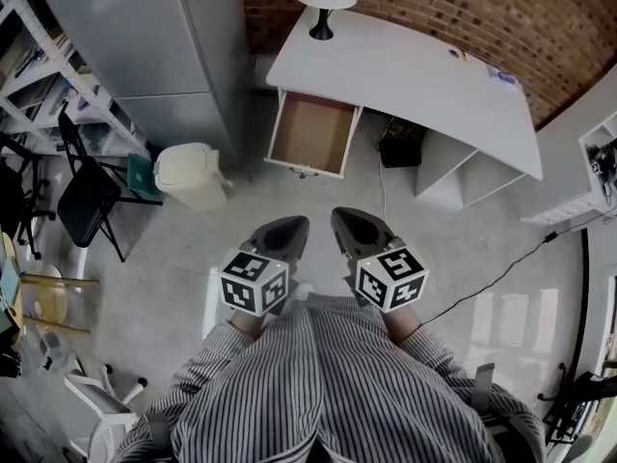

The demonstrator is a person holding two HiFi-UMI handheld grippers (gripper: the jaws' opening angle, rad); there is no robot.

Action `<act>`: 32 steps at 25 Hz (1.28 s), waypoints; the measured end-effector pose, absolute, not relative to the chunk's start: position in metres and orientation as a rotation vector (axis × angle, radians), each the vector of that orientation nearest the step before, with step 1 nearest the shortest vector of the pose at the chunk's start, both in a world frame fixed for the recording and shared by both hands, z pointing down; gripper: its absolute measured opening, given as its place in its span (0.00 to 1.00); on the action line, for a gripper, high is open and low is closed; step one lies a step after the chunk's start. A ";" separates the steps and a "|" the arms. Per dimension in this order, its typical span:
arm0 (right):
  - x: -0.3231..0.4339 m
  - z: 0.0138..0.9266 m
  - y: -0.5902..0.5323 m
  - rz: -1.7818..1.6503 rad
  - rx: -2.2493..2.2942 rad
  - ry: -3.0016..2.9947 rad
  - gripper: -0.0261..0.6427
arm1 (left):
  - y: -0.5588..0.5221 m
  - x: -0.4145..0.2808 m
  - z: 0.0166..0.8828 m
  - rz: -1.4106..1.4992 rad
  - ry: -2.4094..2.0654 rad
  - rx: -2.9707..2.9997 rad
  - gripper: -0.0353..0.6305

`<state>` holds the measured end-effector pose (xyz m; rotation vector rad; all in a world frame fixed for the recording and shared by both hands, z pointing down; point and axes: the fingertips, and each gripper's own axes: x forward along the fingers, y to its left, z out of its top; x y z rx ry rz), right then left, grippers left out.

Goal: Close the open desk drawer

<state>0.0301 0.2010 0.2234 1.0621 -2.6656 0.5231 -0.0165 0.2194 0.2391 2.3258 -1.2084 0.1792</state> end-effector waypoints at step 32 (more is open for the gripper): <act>0.042 0.253 0.085 0.663 1.142 -2.648 0.06 | 0.089 -0.027 0.268 0.254 -1.185 2.266 0.07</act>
